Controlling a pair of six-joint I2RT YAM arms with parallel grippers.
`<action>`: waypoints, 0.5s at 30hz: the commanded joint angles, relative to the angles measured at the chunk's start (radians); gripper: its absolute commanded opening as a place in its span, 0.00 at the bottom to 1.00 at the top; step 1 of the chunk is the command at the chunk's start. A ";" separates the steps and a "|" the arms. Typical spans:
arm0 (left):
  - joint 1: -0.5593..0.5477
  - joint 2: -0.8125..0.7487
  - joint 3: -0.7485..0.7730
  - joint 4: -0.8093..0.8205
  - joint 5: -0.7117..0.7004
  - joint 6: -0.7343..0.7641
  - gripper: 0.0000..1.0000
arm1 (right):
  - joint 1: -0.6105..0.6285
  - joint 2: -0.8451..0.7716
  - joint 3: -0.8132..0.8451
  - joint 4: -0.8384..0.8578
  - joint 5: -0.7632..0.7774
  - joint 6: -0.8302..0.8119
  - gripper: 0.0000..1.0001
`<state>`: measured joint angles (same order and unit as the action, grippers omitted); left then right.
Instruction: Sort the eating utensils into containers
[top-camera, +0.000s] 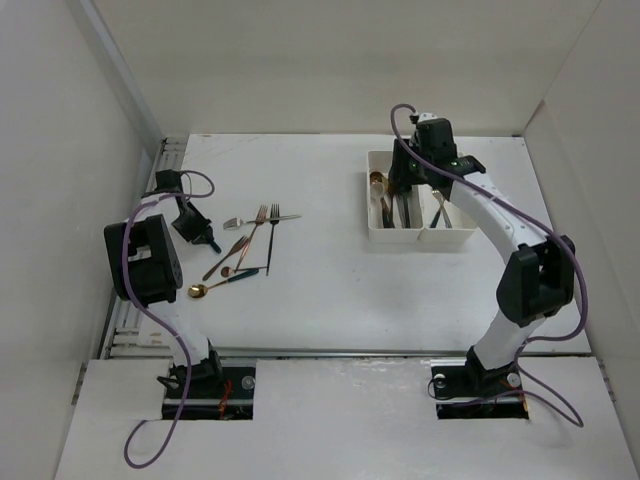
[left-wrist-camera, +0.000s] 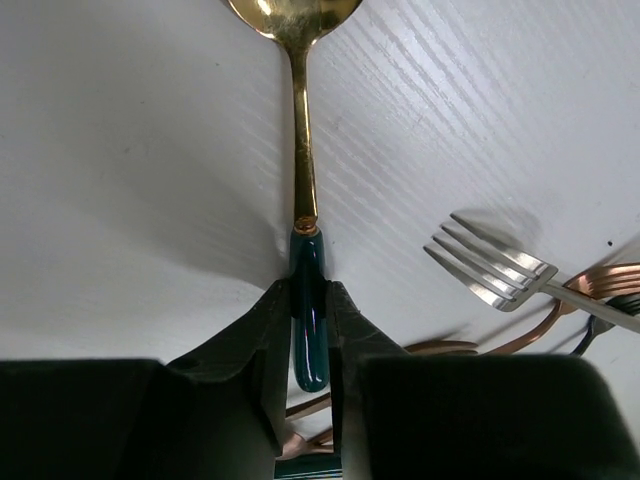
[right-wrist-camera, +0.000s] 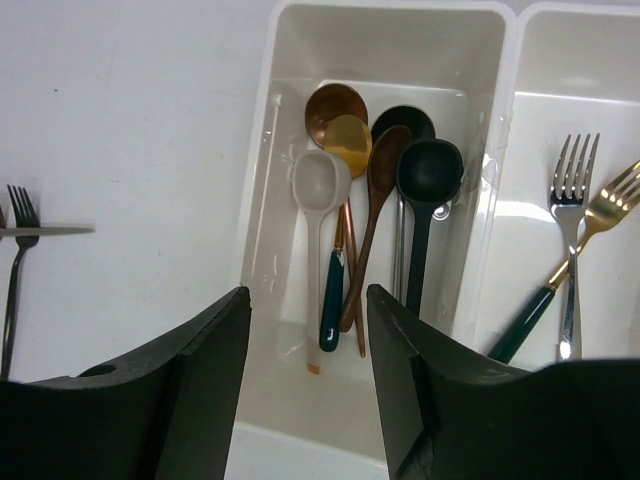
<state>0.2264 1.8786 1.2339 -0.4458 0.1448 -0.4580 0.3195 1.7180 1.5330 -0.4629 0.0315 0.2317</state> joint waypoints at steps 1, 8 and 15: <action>0.005 0.050 0.001 -0.014 -0.033 0.056 0.00 | 0.041 -0.046 -0.017 0.024 0.019 -0.023 0.56; -0.004 -0.148 0.108 -0.042 -0.001 0.104 0.00 | 0.219 -0.064 -0.007 0.062 0.108 -0.164 0.75; -0.139 -0.397 0.148 0.056 0.053 0.160 0.00 | 0.440 -0.064 0.039 0.266 -0.054 -0.168 1.00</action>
<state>0.1474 1.6165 1.3293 -0.4450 0.1547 -0.3378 0.7052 1.7058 1.5219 -0.3676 0.0711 0.0742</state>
